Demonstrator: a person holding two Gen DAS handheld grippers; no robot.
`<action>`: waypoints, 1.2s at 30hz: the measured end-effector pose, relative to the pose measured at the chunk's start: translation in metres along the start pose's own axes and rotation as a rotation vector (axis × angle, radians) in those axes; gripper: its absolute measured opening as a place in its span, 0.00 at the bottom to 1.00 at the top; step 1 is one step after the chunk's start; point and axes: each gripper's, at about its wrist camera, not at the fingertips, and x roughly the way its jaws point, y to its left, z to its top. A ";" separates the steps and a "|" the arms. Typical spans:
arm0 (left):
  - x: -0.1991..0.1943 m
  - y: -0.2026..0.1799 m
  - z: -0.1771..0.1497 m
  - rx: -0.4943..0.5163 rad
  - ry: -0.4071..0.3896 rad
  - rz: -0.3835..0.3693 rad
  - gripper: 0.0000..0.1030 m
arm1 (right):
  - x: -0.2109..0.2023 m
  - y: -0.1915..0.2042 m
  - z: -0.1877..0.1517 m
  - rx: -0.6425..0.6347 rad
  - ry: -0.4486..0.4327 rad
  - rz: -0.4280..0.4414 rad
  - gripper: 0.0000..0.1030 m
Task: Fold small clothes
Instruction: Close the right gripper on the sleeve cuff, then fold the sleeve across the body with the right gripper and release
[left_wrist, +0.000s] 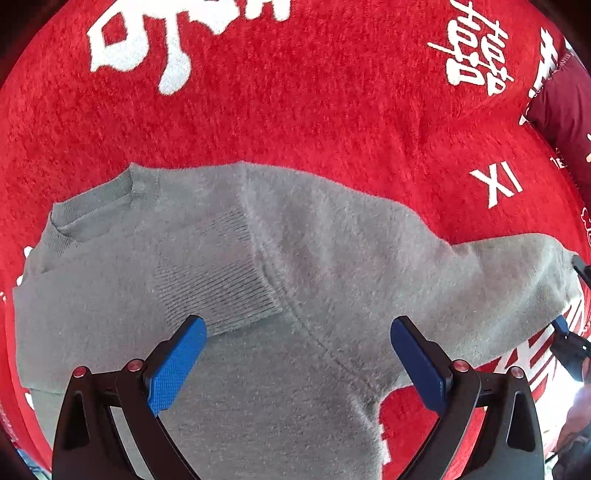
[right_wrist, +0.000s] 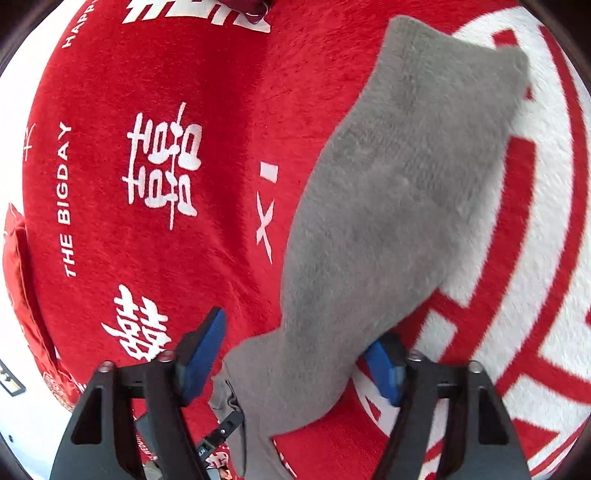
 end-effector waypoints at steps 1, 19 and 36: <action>0.000 -0.003 0.000 0.004 -0.001 -0.001 0.98 | 0.000 -0.001 0.002 0.020 0.000 -0.001 0.51; 0.012 -0.031 -0.008 0.083 0.001 -0.036 0.98 | 0.001 0.066 -0.013 -0.072 0.054 0.200 0.07; -0.046 0.186 -0.070 -0.250 -0.072 0.111 0.98 | 0.160 0.242 -0.222 -0.775 0.531 0.194 0.07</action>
